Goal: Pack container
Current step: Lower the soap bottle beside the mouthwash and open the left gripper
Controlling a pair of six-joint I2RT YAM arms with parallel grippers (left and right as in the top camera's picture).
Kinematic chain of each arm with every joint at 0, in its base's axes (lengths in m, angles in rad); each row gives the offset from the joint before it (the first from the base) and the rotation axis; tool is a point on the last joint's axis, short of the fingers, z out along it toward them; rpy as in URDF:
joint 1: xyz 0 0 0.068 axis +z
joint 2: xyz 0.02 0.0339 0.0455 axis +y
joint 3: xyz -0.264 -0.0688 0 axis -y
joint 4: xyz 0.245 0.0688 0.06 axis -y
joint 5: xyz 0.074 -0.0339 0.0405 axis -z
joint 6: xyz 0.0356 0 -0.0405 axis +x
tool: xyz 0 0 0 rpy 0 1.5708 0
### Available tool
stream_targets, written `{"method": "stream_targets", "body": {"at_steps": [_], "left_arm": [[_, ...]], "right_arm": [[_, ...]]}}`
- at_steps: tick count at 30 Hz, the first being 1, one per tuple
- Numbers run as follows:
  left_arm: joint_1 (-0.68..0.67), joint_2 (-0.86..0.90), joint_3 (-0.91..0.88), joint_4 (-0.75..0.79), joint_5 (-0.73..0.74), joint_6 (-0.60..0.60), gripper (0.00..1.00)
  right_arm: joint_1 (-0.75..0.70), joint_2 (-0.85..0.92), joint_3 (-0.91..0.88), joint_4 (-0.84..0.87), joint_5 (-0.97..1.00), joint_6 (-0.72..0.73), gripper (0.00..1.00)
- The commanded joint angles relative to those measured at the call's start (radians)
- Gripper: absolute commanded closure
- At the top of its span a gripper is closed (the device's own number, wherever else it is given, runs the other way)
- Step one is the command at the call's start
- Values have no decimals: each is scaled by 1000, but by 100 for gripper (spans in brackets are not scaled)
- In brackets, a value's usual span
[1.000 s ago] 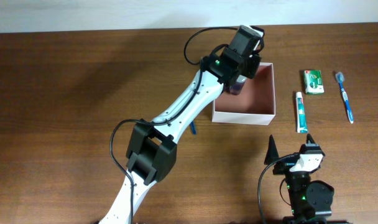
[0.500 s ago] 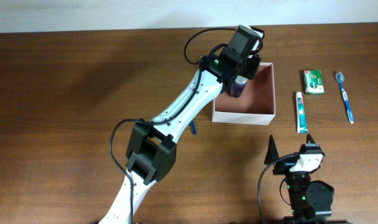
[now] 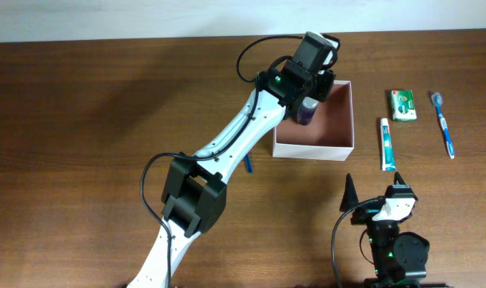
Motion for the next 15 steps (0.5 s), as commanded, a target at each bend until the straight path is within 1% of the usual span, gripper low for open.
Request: {"method": "stream_targets", "body": {"at_steps": [1, 5, 15], "left_arm": [[18, -16, 13, 14, 15, -10, 57], [23, -16, 13, 14, 15, -10, 53], [24, -16, 23, 33, 26, -6, 53]], "right_arm": [[7, -8, -5, -7, -5, 1, 1], [7, -8, -5, -7, -5, 1, 1], [7, -8, -5, -7, -5, 1, 1]]}}
